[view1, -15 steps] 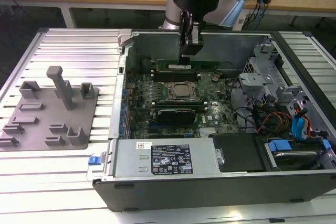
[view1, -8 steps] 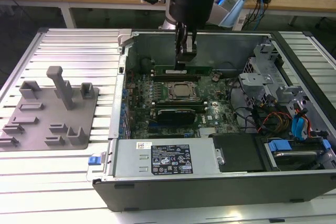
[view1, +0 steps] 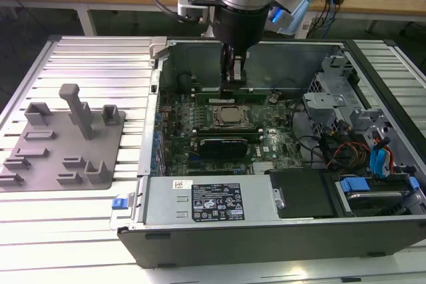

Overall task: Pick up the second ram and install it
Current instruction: 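Pick up the second ram and move it above second insertion slot, then insert the second ram into the second slot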

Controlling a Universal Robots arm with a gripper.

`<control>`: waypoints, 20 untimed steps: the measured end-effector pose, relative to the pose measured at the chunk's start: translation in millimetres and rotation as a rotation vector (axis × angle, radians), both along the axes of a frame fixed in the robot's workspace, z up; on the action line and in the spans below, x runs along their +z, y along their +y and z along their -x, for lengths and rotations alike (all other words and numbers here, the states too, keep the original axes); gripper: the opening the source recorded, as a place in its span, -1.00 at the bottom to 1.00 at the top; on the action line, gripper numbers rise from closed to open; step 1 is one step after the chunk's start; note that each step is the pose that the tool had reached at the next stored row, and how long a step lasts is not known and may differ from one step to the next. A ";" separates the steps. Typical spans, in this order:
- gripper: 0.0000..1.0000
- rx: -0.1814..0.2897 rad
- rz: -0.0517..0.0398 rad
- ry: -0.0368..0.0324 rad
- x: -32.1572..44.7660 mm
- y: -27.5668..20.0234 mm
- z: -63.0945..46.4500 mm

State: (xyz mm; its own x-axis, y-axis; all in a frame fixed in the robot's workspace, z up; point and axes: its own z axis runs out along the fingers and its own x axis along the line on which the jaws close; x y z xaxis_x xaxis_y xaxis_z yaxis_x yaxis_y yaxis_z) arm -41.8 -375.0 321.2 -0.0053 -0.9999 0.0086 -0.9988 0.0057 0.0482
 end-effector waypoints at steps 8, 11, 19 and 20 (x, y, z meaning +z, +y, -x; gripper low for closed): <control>-0.81 0.001 -0.0001 -0.0001 -18.6 0.0 0.1; -0.81 0.001 0.0003 0.0001 -22.0 0.0 0.2; -0.81 0.001 0.0000 0.0000 -22.3 0.0 0.1; -0.81 0.001 0.0000 0.0000 -22.3 0.0 0.1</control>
